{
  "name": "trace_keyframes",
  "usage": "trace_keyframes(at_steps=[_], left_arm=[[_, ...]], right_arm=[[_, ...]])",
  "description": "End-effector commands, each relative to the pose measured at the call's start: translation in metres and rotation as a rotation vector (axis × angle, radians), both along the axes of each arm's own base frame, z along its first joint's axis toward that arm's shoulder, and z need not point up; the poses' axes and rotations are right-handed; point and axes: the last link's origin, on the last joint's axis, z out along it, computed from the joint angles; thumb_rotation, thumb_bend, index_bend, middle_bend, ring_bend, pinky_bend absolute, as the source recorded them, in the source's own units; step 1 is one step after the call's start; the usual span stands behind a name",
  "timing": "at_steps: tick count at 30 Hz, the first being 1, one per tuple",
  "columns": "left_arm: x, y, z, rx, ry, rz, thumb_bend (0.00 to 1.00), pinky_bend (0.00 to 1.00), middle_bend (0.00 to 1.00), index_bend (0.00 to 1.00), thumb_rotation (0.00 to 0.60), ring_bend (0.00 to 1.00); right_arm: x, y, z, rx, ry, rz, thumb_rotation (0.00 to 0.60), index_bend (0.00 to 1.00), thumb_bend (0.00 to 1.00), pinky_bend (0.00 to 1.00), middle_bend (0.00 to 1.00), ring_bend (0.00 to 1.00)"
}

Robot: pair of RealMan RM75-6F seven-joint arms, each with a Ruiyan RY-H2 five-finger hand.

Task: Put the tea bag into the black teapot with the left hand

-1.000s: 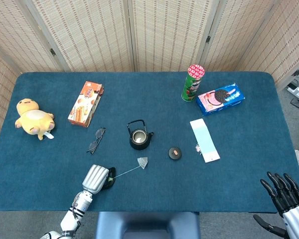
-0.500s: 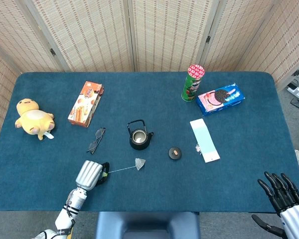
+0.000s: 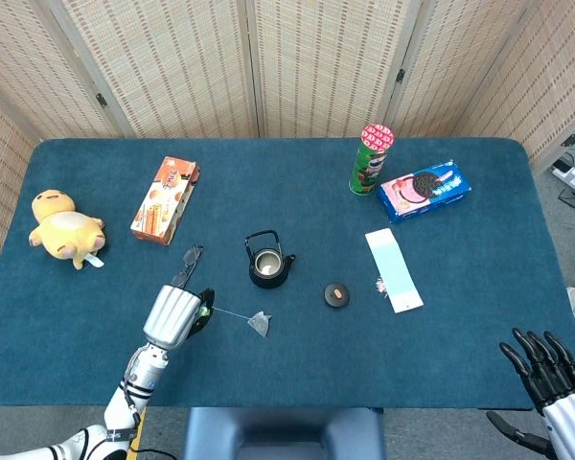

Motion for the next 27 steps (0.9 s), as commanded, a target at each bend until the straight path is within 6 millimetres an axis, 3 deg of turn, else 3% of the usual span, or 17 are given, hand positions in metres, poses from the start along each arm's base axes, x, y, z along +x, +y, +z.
trace_keyframes(at_steps=[1, 18, 27], left_arm=[[0.022, 0.015, 0.014, 0.043, 0.007, -0.052, 0.47, 1.0, 1.0, 0.64, 0.6, 1.0], [0.063, 0.075, 0.044, 0.09, 0.002, -0.062, 0.47, 1.0, 1.0, 0.63, 0.6, 1.0], [0.087, 0.1, 0.037, 0.073, 0.012, -0.077, 0.47, 1.0, 1.0, 0.63, 0.6, 1.0]], right_arm=[[-0.001, -0.003, -0.002, 0.018, 0.003, -0.006, 0.489, 0.0, 0.21, 0.0, 0.0, 0.0], [-0.01, -0.03, -0.006, 0.057, -0.002, -0.102, 0.49, 0.0, 0.21, 0.0, 0.0, 0.0], [-0.014, -0.038, -0.002, 0.058, -0.009, -0.144, 0.49, 0.0, 0.21, 0.0, 0.0, 0.0]])
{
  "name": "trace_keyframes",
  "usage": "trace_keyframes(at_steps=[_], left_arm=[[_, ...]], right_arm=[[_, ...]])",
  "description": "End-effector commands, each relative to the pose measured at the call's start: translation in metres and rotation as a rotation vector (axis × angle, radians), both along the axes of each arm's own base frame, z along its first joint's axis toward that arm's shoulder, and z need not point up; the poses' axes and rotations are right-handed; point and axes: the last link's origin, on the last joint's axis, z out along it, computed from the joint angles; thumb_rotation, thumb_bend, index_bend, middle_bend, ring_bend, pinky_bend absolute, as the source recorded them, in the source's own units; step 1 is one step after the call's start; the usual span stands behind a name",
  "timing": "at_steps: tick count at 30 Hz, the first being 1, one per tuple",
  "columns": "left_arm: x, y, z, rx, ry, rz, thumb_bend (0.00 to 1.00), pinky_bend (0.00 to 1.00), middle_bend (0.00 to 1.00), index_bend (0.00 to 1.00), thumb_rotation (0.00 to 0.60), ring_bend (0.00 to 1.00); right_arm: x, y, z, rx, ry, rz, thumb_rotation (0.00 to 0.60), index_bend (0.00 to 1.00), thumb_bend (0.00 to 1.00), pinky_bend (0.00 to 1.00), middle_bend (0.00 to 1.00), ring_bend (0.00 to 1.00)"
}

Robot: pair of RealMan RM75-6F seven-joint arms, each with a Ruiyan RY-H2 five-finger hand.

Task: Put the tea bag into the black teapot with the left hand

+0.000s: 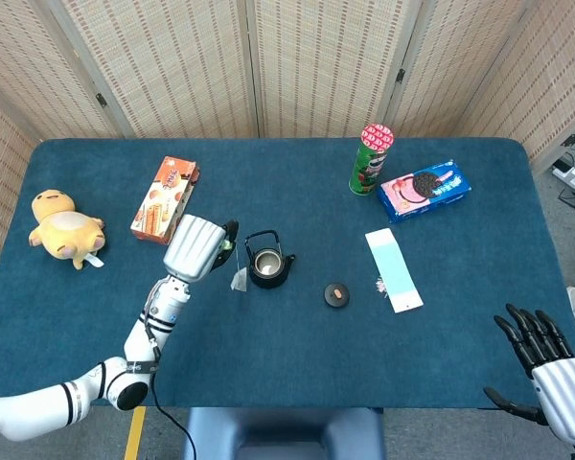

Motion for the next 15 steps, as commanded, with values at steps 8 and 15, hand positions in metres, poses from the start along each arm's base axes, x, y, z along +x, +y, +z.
trace_keyframes(at_steps=[8, 15], left_arm=[[0.013, 0.017, -0.013, -0.032, 0.003, -0.007, 0.47, 1.0, 1.0, 0.63, 0.6, 1.0], [0.021, 0.022, -0.008, -0.015, 0.01, -0.019, 0.47, 1.0, 1.0, 0.63, 0.6, 1.0]], right_arm=[[-0.006, -0.005, 0.01, -0.036, -0.02, -0.029, 0.49, 0.0, 0.21, 0.0, 0.0, 0.0], [-0.008, -0.006, 0.014, -0.046, -0.028, -0.042, 0.49, 0.0, 0.21, 0.0, 0.0, 0.0]])
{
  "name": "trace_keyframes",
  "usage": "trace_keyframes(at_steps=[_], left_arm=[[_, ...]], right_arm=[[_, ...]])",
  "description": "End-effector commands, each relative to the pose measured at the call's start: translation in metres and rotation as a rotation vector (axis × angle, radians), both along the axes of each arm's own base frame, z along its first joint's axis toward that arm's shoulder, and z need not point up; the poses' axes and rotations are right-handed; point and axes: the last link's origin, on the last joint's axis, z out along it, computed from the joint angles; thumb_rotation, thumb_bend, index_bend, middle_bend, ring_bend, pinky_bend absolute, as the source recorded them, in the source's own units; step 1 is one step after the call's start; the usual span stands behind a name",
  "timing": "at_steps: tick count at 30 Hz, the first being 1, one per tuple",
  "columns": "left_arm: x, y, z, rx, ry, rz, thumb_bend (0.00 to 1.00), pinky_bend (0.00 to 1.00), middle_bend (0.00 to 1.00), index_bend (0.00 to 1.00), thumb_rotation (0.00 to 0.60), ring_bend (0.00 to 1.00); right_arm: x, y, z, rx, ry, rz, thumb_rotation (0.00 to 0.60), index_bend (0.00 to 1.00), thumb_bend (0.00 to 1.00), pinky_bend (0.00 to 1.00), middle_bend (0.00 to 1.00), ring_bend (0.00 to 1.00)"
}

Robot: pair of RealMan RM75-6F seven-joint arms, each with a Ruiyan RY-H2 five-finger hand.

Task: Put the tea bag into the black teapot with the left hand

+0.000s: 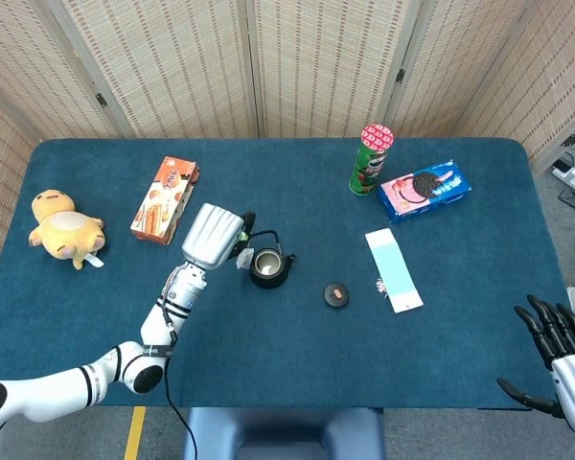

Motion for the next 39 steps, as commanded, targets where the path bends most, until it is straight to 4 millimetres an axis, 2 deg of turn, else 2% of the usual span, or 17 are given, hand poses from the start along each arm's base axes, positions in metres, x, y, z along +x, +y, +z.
trace_keyframes(at_steps=[1, 6, 13, 19, 23, 29, 33, 39], left_arm=[[0.003, 0.001, 0.003, 0.011, -0.001, -0.005, 0.47, 1.0, 1.0, 0.63, 0.6, 1.0], [0.008, 0.0, 0.005, 0.014, 0.001, -0.017, 0.47, 1.0, 1.0, 0.63, 0.6, 1.0], [0.003, -0.001, 0.0, -0.003, 0.043, -0.002, 0.47, 1.0, 1.0, 0.62, 0.6, 1.0], [-0.009, -0.01, -0.011, -0.047, 0.058, 0.018, 0.47, 1.0, 1.0, 0.62, 0.6, 1.0], [-0.022, -0.025, -0.026, -0.107, 0.023, 0.028, 0.47, 1.0, 1.0, 0.62, 0.6, 1.0], [-0.048, -0.052, -0.06, -0.219, -0.035, 0.068, 0.47, 1.0, 1.0, 0.62, 0.6, 1.0], [-0.069, -0.077, -0.082, -0.293, -0.093, 0.102, 0.47, 1.0, 1.0, 0.62, 0.6, 1.0], [-0.094, -0.11, -0.101, -0.357, -0.126, 0.127, 0.47, 1.0, 1.0, 0.61, 0.6, 1.0]], right_arm=[[-0.001, -0.001, 0.001, 0.0, -0.001, -0.004, 0.491, 0.0, 0.21, 0.0, 0.0, 0.0], [-0.001, -0.002, 0.0, 0.002, 0.0, -0.01, 0.488, 0.0, 0.21, 0.0, 0.0, 0.0], [-0.002, -0.002, 0.004, -0.02, -0.002, -0.015, 0.49, 0.0, 0.21, 0.0, 0.0, 0.0], [-0.003, 0.0, 0.008, -0.042, -0.009, -0.014, 0.492, 0.0, 0.21, 0.0, 0.0, 0.0], [-0.004, 0.001, 0.011, -0.057, -0.013, -0.017, 0.489, 0.0, 0.21, 0.0, 0.0, 0.0], [-0.002, 0.002, 0.008, -0.043, -0.005, -0.003, 0.489, 0.0, 0.21, 0.0, 0.0, 0.0], [-0.002, 0.002, 0.007, -0.039, -0.004, -0.005, 0.491, 0.0, 0.21, 0.0, 0.0, 0.0], [-0.001, 0.004, 0.006, -0.036, -0.002, 0.004, 0.489, 0.0, 0.21, 0.0, 0.0, 0.0]])
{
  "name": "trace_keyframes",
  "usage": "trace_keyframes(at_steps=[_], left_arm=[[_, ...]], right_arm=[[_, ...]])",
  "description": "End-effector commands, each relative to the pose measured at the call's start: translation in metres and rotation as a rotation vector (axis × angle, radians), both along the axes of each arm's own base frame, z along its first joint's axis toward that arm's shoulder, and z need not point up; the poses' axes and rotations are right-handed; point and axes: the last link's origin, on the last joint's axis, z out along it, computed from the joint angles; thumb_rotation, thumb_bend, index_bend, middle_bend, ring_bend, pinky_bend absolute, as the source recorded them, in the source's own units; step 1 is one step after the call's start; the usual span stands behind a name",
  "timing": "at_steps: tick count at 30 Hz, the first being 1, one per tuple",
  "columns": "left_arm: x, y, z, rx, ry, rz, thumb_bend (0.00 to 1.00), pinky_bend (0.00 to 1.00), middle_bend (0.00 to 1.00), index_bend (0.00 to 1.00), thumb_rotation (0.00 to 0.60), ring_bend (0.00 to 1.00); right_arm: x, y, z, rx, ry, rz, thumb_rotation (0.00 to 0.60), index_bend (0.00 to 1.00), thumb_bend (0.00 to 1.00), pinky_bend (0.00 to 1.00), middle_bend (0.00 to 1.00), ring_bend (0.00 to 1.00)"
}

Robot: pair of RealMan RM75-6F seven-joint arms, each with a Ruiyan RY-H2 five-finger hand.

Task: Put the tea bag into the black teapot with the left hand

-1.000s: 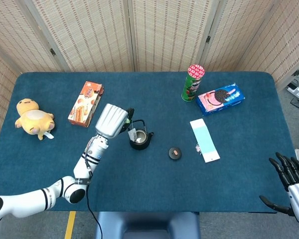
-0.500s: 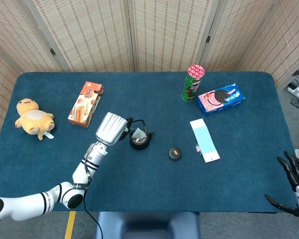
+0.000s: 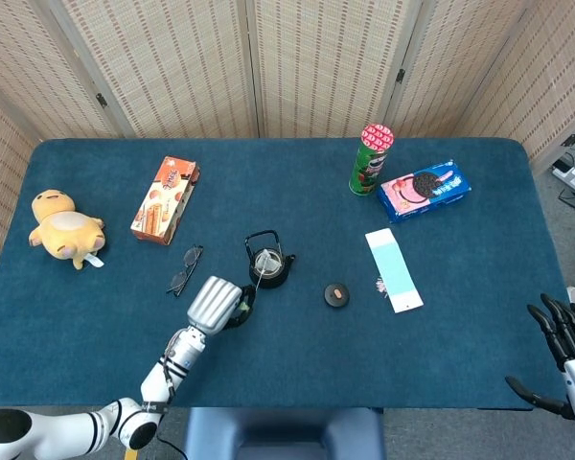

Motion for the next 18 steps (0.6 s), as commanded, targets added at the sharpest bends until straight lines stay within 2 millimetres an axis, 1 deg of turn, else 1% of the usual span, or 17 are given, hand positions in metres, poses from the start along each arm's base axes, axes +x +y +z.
trace_keyframes(at_steps=[1, 4, 8, 10, 15, 18], left_arm=[[-0.013, -0.016, -0.01, -0.02, -0.016, 0.013, 0.47, 1.0, 1.0, 0.61, 0.6, 1.0], [-0.015, -0.016, -0.011, -0.018, -0.013, 0.014, 0.47, 1.0, 1.0, 0.59, 0.6, 1.0], [-0.014, -0.017, -0.01, -0.017, -0.015, 0.011, 0.47, 1.0, 1.0, 0.59, 0.6, 1.0], [-0.015, -0.015, -0.011, -0.022, -0.013, 0.021, 0.47, 1.0, 1.0, 0.55, 0.6, 1.0], [-0.014, -0.004, -0.014, -0.029, -0.024, 0.043, 0.47, 1.0, 1.0, 0.45, 0.6, 1.0], [-0.014, 0.004, -0.015, -0.03, -0.026, 0.048, 0.47, 1.0, 1.0, 0.44, 0.6, 1.0]], right_arm=[[0.0, 0.001, 0.0, 0.001, 0.0, 0.003, 0.49, 0.0, 0.21, 0.0, 0.0, 0.0], [0.002, 0.003, -0.001, 0.006, 0.002, 0.011, 0.492, 0.0, 0.21, 0.0, 0.0, 0.0], [0.003, 0.004, -0.002, 0.004, 0.005, 0.019, 0.49, 0.0, 0.21, 0.0, 0.0, 0.0], [0.003, 0.005, -0.002, 0.005, 0.006, 0.019, 0.488, 0.0, 0.21, 0.0, 0.0, 0.0], [0.003, 0.005, -0.002, 0.0, 0.005, 0.018, 0.49, 0.0, 0.21, 0.0, 0.0, 0.0], [0.002, 0.004, -0.001, -0.003, 0.003, 0.015, 0.489, 0.0, 0.21, 0.0, 0.0, 0.0]])
